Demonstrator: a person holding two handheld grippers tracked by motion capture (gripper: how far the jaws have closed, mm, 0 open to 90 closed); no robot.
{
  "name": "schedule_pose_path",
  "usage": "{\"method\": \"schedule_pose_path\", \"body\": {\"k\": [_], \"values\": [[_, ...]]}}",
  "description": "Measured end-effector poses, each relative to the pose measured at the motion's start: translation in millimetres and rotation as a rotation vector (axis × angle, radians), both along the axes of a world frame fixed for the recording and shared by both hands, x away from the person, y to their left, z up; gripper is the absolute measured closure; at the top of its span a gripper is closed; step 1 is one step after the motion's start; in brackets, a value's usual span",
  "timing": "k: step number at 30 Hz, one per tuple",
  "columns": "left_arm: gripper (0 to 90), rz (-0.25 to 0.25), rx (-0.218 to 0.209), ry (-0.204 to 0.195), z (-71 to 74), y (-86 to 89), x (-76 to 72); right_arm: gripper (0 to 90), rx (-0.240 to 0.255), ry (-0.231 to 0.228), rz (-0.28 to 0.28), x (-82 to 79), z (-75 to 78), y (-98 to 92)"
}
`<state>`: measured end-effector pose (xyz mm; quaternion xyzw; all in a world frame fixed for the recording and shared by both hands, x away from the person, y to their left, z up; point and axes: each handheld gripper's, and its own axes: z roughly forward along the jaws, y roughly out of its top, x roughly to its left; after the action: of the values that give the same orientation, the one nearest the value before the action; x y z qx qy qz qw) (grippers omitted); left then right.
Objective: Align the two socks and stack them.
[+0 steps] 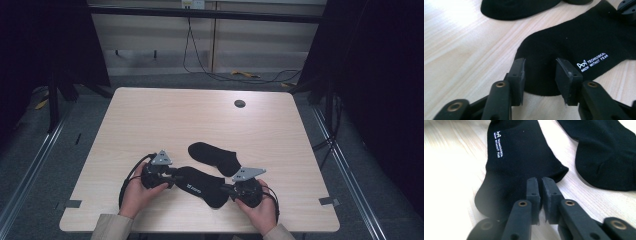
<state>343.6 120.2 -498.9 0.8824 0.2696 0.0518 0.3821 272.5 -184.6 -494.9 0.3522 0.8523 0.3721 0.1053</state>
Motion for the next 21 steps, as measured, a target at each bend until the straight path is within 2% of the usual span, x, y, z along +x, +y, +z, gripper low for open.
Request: {"method": "schedule_pose_path", "body": {"k": [8,11,21], "values": [[78.9,-0.010,0.009,0.008,0.5,0.6,0.2,86.7,0.025,0.018,-0.005,0.7,-0.3,-1.9],[85.5,-0.025,0.004,0.028,1.6,1.1,0.3,86.8,0.024,0.017,-0.004,0.8,0.1,-1.6],[87.4,-0.029,-0.004,0.012,9.2,2.4,-2.3,87.4,0.031,0.015,0.001,1.1,2.3,-2.9]]}}
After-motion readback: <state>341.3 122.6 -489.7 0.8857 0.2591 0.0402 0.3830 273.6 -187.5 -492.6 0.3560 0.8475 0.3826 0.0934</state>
